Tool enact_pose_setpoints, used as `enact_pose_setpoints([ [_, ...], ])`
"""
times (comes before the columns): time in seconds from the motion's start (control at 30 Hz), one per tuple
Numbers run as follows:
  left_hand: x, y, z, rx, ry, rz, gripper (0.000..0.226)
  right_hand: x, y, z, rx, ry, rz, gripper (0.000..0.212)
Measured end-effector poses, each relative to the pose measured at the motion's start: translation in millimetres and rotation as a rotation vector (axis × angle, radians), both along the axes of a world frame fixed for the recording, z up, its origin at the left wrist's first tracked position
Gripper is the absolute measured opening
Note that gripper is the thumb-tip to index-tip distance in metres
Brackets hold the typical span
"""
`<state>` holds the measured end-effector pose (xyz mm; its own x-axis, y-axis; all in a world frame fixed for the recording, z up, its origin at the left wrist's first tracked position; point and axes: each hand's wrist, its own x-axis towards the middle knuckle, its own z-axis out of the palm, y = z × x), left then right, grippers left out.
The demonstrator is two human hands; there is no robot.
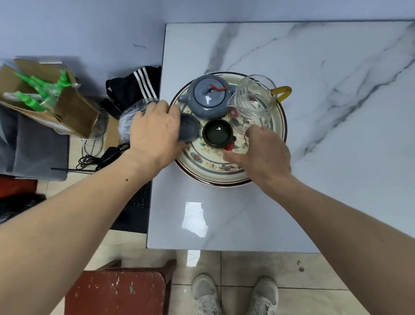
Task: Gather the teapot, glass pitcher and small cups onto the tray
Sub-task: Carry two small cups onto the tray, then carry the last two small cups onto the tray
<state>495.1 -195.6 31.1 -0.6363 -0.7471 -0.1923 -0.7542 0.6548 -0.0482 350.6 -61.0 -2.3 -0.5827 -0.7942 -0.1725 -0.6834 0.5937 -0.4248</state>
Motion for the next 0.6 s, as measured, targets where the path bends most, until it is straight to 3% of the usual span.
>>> enact_pose_setpoints([
  [0.23, -33, 50, 41, 0.006, -0.131, -0.122, 0.03, -37, 61, 43, 0.2, 0.215, 0.08, 0.017],
  [0.6, -173, 186, 68, 0.018, -0.134, -0.324, 0.025, -158, 229, 80, 0.321, 0.287, 0.006, 0.023],
])
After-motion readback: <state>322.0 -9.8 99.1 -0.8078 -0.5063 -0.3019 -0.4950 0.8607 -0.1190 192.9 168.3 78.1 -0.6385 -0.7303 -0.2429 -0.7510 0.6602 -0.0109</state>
